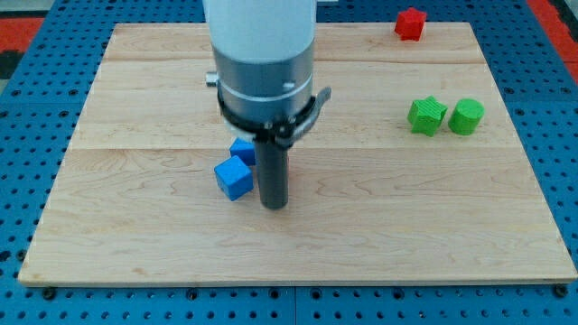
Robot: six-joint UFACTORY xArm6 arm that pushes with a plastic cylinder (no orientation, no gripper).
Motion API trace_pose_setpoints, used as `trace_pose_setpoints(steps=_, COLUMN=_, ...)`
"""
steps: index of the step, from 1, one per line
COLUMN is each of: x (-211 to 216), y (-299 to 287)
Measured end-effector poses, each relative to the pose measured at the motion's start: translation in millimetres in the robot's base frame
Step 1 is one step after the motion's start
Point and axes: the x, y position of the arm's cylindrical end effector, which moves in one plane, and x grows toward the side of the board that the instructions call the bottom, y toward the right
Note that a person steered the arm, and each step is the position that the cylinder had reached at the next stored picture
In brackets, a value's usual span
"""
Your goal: Move the red circle diagonally to the red star
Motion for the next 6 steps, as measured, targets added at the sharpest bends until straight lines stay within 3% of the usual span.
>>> trace_pose_setpoints(steps=1, x=-49.8, y=0.0)
trace_pose_setpoints(steps=2, x=-44.7, y=-31.1)
trace_pose_setpoints(steps=3, x=-78.5, y=-12.8)
trace_pose_setpoints(steps=4, x=-95.8, y=57.9)
trace_pose_setpoints(steps=5, x=-98.2, y=69.5)
trace_pose_setpoints(steps=6, x=-166.5, y=71.1)
